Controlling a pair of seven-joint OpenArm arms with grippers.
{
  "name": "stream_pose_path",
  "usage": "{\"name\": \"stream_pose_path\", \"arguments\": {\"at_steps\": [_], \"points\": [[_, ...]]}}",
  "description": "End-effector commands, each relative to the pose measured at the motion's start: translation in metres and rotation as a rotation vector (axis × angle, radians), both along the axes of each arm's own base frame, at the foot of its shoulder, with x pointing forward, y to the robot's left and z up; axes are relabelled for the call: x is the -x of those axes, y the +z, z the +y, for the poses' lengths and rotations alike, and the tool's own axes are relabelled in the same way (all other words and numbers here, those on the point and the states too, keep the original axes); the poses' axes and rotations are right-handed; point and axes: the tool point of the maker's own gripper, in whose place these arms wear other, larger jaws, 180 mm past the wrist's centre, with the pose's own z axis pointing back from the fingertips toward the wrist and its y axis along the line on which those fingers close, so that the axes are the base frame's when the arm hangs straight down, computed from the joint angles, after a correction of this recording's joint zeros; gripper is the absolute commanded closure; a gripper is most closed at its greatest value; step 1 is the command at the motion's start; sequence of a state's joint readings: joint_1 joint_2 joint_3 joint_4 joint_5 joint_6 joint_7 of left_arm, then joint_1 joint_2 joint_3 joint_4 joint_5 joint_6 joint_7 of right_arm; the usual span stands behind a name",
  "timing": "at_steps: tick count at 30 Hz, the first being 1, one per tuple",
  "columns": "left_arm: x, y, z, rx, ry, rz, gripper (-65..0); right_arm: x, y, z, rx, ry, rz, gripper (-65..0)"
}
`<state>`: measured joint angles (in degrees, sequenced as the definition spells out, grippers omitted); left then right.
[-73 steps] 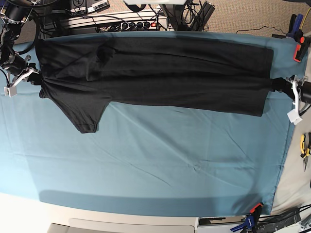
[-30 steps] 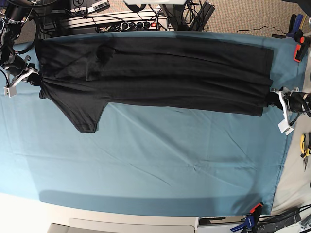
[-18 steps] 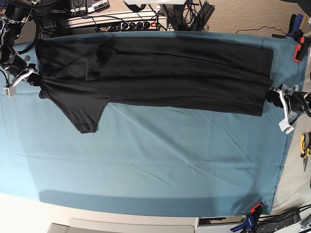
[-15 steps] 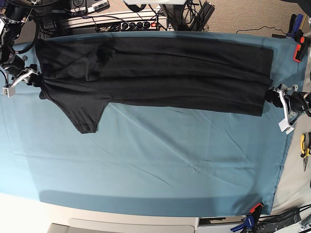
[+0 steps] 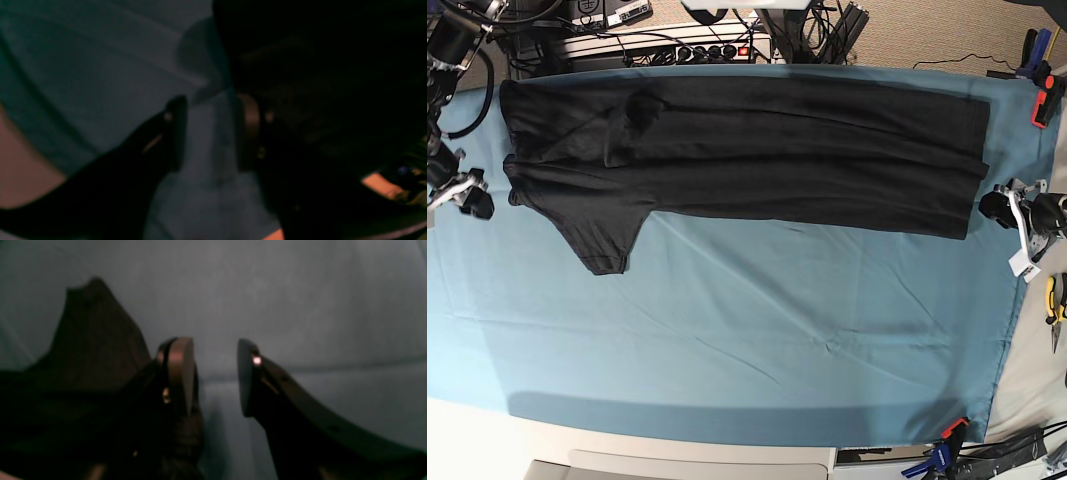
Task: Fold the T-shirt properly
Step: 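Open both grippers and release the hem corners onto the shirt, then move the right gripper to the band's end and grasp it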
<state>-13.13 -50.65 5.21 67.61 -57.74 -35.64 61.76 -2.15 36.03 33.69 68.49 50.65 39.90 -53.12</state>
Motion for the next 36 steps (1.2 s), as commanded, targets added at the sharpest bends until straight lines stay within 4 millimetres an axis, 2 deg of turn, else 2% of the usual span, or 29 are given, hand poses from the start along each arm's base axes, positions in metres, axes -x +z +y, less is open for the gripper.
{"name": "stream_pose_path", "arguments": {"at_steps": [1,6,9,17,20,26,28,30,32,36], "points": [[-0.012,0.017,0.013,-0.027,0.008,-0.052,-24.9,-0.012,0.028,-0.010,0.031,-0.001,-0.072,-22.6],[-0.015,0.017,0.021,-0.073,0.007,-0.070,-24.9,-0.023,0.039,-0.009,0.024,-0.001,-0.113,-22.6],[-0.022,0.024,0.026,-0.066,0.040,-0.107,-24.9,-0.028,0.043,-0.010,0.042,-0.003,-0.116,-22.6],[-0.049,0.080,0.067,-0.028,0.224,-0.295,-24.9,-0.042,0.043,-0.003,0.046,-0.009,-0.137,-22.6],[-0.052,0.091,0.076,-0.020,0.259,-0.333,-24.9,-0.052,0.046,0.004,0.029,-0.005,-0.165,-22.6],[-0.052,0.092,0.078,-0.021,0.272,-0.333,-24.9,-0.081,0.042,0.031,0.079,0.047,-0.187,-22.6],[-0.052,0.092,0.080,-0.023,0.282,-0.332,-24.9,-0.090,0.033,0.041,0.088,0.063,-0.160,-22.6],[-0.051,0.092,0.080,-0.026,0.281,-0.329,-24.9,-0.098,0.021,0.043,0.064,0.025,-0.115,-23.3],[-0.050,0.090,0.081,-0.036,0.281,-0.319,-24.9,-0.105,0.009,0.039,-0.015,-0.057,-0.070,-26.3],[-0.046,0.085,0.083,-0.045,0.285,-0.306,-24.9,-0.118,0.000,0.045,-0.271,-0.124,-0.073,-26.4]]}}
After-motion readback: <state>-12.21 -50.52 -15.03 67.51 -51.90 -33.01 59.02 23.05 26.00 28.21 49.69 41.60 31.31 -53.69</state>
